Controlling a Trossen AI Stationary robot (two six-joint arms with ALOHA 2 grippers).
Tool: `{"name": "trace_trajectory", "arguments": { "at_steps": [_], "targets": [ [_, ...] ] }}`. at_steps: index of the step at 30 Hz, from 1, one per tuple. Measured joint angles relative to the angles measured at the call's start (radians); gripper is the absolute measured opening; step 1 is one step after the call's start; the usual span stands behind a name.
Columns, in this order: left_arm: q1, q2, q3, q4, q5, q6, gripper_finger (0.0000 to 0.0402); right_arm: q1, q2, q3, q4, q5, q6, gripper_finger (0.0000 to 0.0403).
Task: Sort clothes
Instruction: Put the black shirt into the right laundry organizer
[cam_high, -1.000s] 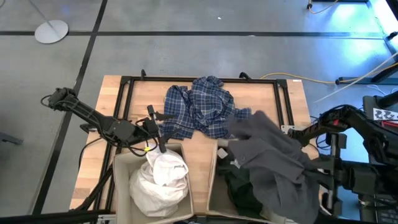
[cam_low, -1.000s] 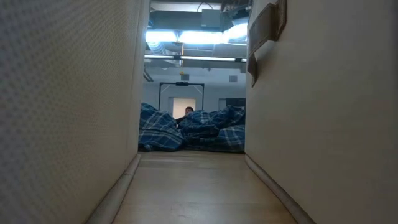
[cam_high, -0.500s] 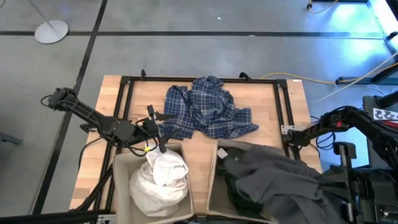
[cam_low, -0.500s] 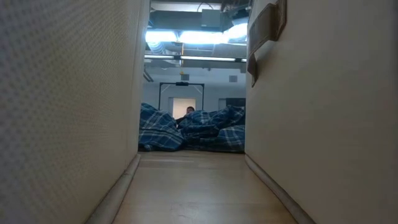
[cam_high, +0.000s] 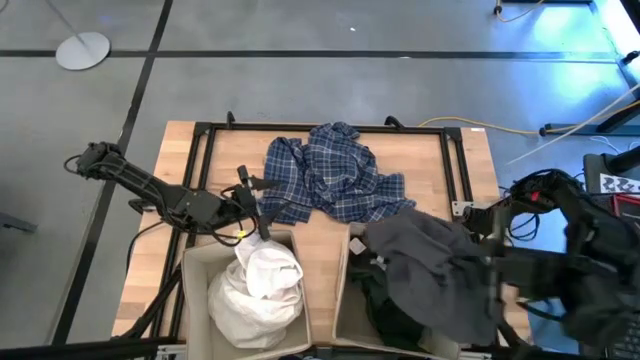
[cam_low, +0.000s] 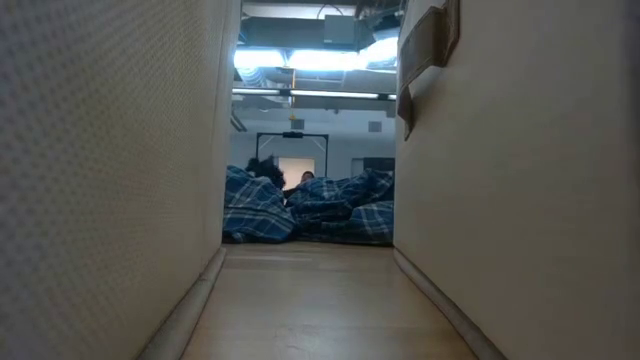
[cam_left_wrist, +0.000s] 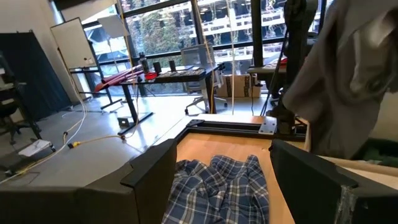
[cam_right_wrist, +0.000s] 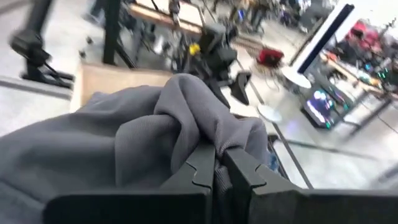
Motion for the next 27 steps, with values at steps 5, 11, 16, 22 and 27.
{"name": "trace_trajectory", "arguments": {
  "at_steps": [5,11,16,22,27],
  "targets": [
    [0.002,0.000,0.000,0.000,0.000,0.000,0.0251,-0.133,0.000,-0.068,0.005,-0.046,-0.001,0.0017],
    [0.002,0.000,0.000,0.001,0.000,0.000,0.0251,-0.249,0.000,-0.184,0.012,-0.053,0.002,0.0017],
    [0.002,0.000,0.000,0.000,0.000,0.000,0.0251,-0.284,0.000,-0.329,0.033,-0.114,0.044,0.0017],
    [0.002,0.000,0.000,0.000,0.000,0.000,0.0251,-0.282,0.000,-0.506,0.037,-0.195,0.143,0.0017],
    [0.002,0.000,0.000,0.002,0.000,0.000,0.0251,-0.300,0.000,-0.628,0.073,-0.322,0.187,0.0017]
  ]
}}
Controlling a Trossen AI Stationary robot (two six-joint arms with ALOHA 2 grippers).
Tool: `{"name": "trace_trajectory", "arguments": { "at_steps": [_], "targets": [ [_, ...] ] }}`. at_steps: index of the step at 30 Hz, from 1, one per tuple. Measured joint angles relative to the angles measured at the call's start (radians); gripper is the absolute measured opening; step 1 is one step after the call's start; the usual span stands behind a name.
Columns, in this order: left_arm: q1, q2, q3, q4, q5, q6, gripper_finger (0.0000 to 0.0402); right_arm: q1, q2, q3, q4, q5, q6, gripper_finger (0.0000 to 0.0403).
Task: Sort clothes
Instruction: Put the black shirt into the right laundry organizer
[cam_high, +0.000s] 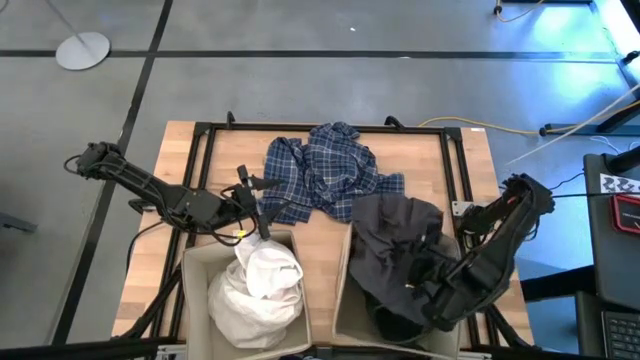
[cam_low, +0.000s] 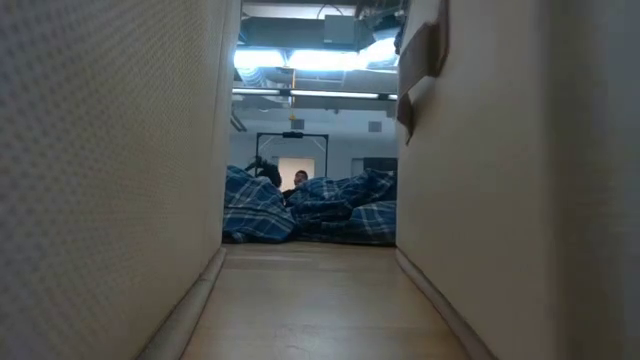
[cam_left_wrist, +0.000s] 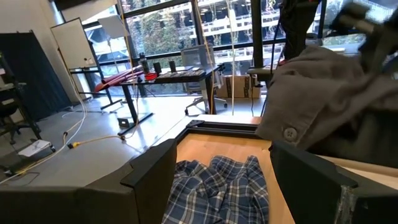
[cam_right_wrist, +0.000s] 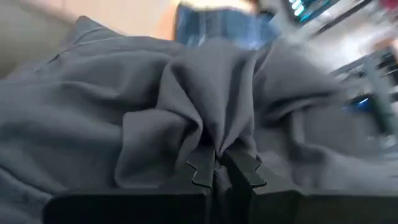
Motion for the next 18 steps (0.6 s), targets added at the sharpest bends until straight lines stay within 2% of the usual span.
{"name": "trace_trajectory", "arguments": {
  "at_steps": [4,14,18],
  "targets": [
    [0.000,0.000,0.000,0.001,0.000,0.000,0.0251,-0.040,0.000,-0.100,0.080,-0.124,-0.017,0.0017],
    [0.000,0.000,0.000,0.000,0.000,0.004,0.0251,-0.147,0.000,-0.368,0.480,-0.421,-0.186,0.0017],
    [0.000,0.000,0.000,0.000,0.000,0.004,0.0251,-0.181,0.000,-0.475,0.590,-0.563,-0.191,0.0017]
  ]
}}
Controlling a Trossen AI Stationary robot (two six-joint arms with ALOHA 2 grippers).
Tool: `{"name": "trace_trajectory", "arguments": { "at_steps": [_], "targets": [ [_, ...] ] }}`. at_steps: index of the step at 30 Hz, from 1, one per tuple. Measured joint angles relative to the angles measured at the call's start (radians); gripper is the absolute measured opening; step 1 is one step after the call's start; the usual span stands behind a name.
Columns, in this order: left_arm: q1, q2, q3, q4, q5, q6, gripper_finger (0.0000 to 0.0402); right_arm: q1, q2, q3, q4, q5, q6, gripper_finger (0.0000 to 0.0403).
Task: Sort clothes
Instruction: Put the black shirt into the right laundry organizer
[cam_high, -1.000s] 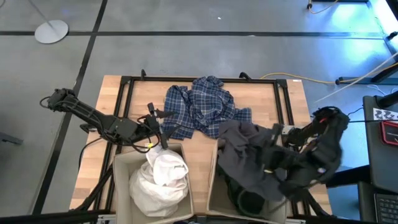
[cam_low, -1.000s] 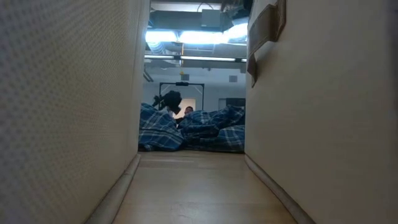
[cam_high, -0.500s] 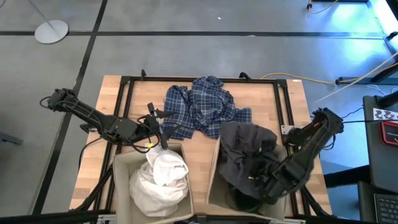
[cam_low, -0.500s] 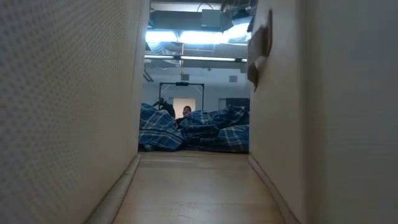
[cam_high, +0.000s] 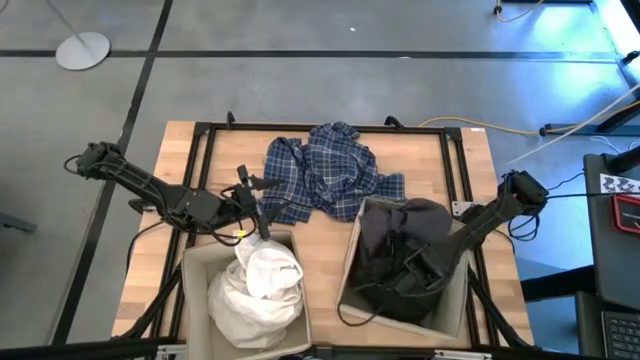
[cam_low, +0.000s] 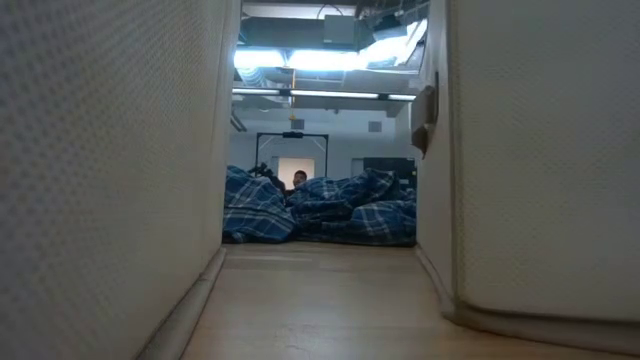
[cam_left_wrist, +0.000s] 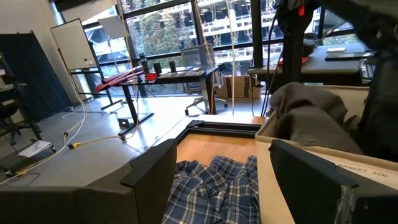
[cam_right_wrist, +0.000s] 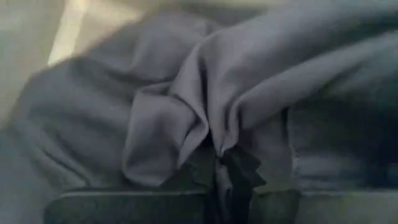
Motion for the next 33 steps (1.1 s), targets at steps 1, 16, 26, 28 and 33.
{"name": "trace_trajectory", "arguments": {
  "at_steps": [1,16,26,28,33],
  "targets": [
    [0.000,0.000,0.000,0.000,0.000,0.000,0.0251,-0.006,0.000,-0.027,0.020,-0.035,0.002,0.0017],
    [0.000,0.000,0.000,-0.001,0.000,0.000,0.0251,-0.022,-0.004,-0.251,0.121,-0.117,0.132,0.0017],
    [0.000,0.000,0.000,-0.001,0.000,0.000,0.0251,-0.036,-0.010,-0.241,0.121,-0.166,0.184,0.0079],
    [0.000,0.000,0.000,-0.001,0.000,0.000,0.0251,-0.036,-0.010,-0.221,0.105,-0.175,0.187,0.0110],
    [0.000,0.000,0.000,-0.001,0.000,0.000,0.0251,-0.035,-0.007,-0.114,0.000,-0.258,0.190,0.0173]
  ]
}}
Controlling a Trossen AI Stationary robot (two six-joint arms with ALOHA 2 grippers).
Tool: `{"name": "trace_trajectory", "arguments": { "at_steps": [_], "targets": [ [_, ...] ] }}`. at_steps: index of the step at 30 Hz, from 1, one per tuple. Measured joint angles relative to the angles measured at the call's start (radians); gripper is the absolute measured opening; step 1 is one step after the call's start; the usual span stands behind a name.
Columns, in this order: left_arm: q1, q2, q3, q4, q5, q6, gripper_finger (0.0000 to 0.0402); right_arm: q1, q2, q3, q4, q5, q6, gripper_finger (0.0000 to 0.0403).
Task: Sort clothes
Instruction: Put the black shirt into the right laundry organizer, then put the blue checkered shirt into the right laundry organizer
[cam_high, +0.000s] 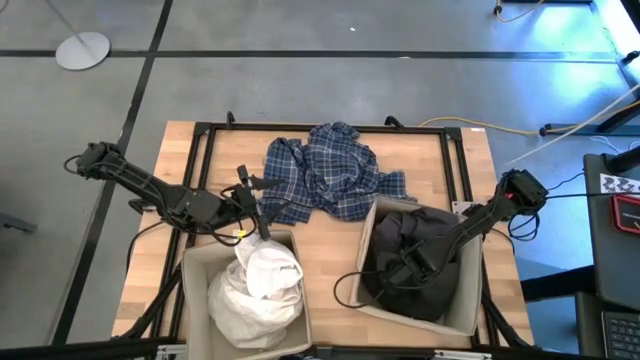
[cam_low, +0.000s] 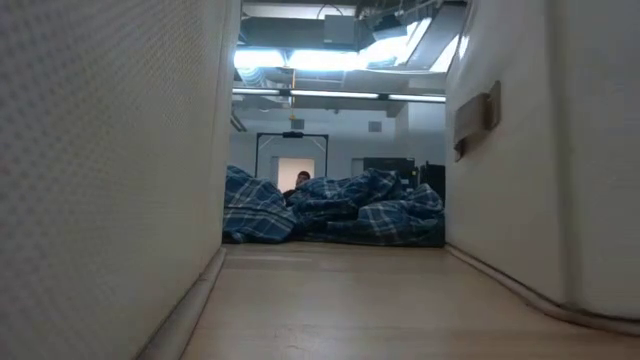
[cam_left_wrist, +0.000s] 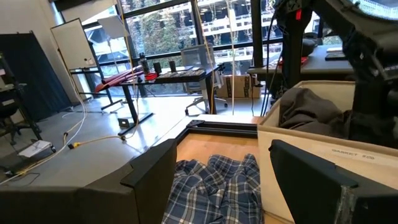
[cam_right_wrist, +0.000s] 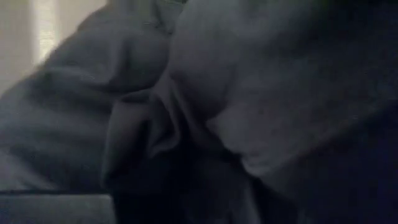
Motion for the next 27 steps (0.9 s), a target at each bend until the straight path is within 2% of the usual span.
{"name": "trace_trajectory", "arguments": {
  "at_steps": [5,11,16,22,23,27],
  "targets": [
    [0.000,0.000,0.000,0.000,0.000,0.000,0.0251,0.001,0.001,0.163,-0.187,-0.040,-0.001,0.0201],
    [0.000,0.000,0.000,0.000,0.000,0.000,0.0251,0.001,0.000,0.368,-0.366,-0.030,-0.008,0.0202],
    [0.000,0.000,0.000,0.000,0.000,0.000,0.0251,0.001,-0.001,0.534,-0.496,0.052,-0.027,0.0198],
    [0.000,0.000,0.000,0.000,0.000,0.000,0.0251,0.001,-0.002,0.730,-0.635,0.225,-0.034,0.0198],
    [0.000,0.000,0.000,0.000,0.000,0.000,0.0251,0.001,-0.002,0.758,-0.655,0.281,-0.041,0.0198],
    [0.000,0.000,0.000,0.000,0.000,0.000,0.0251,-0.018,-0.014,0.801,-0.689,0.613,-0.102,0.0198]
  ]
}}
